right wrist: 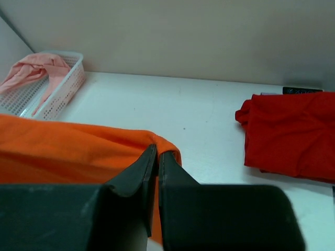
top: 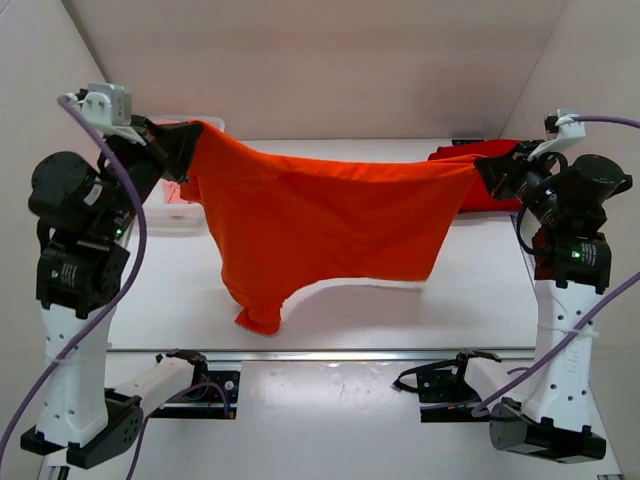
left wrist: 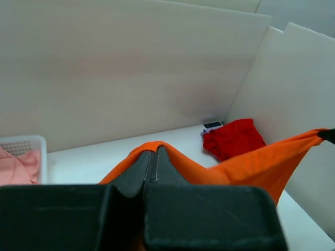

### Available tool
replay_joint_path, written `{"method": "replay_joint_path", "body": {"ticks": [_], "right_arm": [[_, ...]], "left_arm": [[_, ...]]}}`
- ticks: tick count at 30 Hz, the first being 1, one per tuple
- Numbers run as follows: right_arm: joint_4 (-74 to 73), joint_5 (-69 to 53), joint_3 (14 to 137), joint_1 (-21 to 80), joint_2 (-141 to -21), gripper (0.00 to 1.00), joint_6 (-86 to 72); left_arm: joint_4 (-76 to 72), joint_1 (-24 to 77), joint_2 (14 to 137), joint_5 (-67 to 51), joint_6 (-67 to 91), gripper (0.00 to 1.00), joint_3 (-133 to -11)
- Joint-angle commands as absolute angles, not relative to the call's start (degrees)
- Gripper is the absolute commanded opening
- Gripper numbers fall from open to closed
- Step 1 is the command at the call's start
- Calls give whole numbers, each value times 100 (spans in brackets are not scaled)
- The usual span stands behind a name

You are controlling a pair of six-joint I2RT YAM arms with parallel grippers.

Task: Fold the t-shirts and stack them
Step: Flatten out the tshirt

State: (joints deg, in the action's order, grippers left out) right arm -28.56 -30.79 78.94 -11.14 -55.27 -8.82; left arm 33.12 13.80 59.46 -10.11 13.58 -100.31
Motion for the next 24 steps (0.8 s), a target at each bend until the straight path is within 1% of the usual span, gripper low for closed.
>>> {"method": "replay_joint_path", "body": {"ticks": [1, 5, 9, 11, 15, 16, 17, 18, 19, 20, 21, 22, 23, 24], "right_arm": [[-2908, -2866, 8489, -1099, -5335, 0, -844], [-3050, -2812, 8798, -879, -5449, 0, -800], [-2752, -3111, 8596, -958, -5817, 0, -922], [-2427, -3129, 8342, -862, -6185, 0, -949], [-2206, -2980, 8586, -651, -7266, 0, -791], [-2145, -2901, 8804, -642, -7677, 0, -721], [-2110, -2831, 9050, -624, -8012, 0, -721], [-2005, -2856, 9357, -676, -8381, 1, -677], [-1969, -2830, 9508, -712, -8594, 0, -694], [-2064, -2752, 9945, -747, -8909, 0, -677], [-2144, -2707, 10228, -712, -9104, 0, -607], [-2406, -2620, 10892, -712, -9462, 0, -467], [-2721, -2480, 11621, -695, -9823, 0, -422], [-2846, -2383, 11932, -668, -9957, 0, -309]], "left_arm": [[3560, 1564, 5784, -440, 888, 0, -10169], [3498, 1679, 5818, -492, 853, 0, -10020], [3244, 1530, 6126, -720, 835, 0, -9714], [2902, 1145, 6484, -1009, 957, 0, -9380], [2015, 442, 7363, -1931, 1520, 0, -8939], [1908, 361, 7835, -2116, 1634, 0, -9130], [1959, 273, 8327, -2266, 1678, 0, -9584], [2064, 255, 8793, -2233, 1609, 0, -9885], [2196, 246, 9033, -2189, 1556, 0, -10488], [2380, 246, 9453, -2093, 1477, 0, -11251], [2512, 185, 9640, -2031, 1407, 0, -11598], [2696, 185, 10024, -2048, 1406, 0, -12550], [2855, 158, 10411, -2039, 1441, 0, -13012], [2996, 80, 10546, -2083, 1485, 0, -13774]]}}
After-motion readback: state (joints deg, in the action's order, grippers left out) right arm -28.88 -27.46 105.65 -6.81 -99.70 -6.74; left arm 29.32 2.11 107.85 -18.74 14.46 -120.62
